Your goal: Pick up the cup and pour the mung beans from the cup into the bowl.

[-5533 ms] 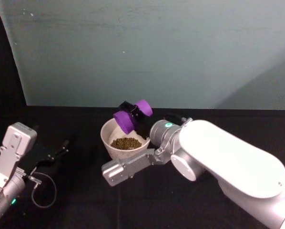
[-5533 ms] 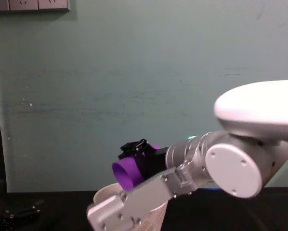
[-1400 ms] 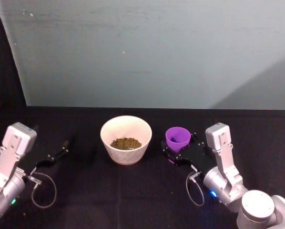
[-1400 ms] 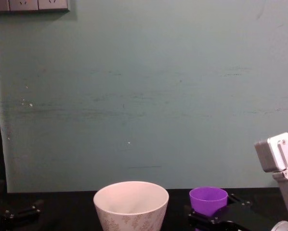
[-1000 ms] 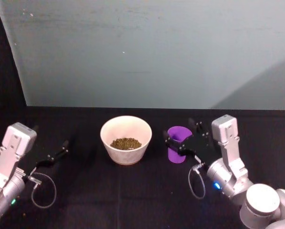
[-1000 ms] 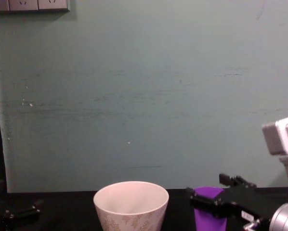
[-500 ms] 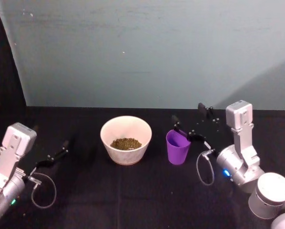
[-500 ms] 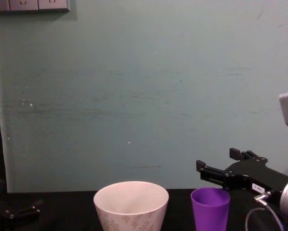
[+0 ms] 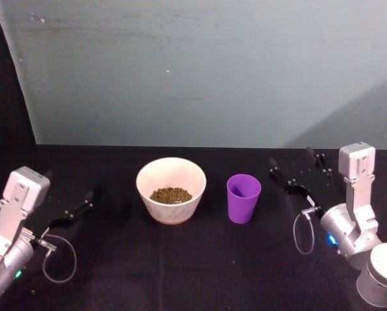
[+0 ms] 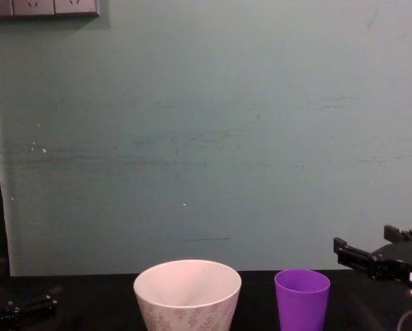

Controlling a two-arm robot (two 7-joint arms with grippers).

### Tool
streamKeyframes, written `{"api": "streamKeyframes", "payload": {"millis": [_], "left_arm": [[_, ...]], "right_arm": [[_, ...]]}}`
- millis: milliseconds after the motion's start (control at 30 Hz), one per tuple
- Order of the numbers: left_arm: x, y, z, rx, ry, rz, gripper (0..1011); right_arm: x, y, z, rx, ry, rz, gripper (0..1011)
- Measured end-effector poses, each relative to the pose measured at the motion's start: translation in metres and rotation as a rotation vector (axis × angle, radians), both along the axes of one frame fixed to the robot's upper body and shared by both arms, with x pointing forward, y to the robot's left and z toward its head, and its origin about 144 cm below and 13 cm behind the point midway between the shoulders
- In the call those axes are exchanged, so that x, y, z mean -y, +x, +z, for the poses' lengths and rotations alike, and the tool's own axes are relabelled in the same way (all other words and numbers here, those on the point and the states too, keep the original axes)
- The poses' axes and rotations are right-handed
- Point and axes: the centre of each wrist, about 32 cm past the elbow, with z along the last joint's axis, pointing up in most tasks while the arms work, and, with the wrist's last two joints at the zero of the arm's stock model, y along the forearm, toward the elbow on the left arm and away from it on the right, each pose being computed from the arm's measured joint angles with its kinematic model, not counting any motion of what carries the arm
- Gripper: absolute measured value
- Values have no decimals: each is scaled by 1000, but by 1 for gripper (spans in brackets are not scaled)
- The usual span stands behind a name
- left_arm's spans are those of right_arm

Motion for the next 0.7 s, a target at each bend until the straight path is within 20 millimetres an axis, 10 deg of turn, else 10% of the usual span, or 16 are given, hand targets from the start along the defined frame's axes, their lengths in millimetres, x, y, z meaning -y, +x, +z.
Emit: {"api": "streamKeyframes", "payload": {"millis": [700], "left_arm": [[0,0,0,0,0,0,1011]], "right_arm": [[-1,-5,-13,-53,-40,-51,1004]]}}
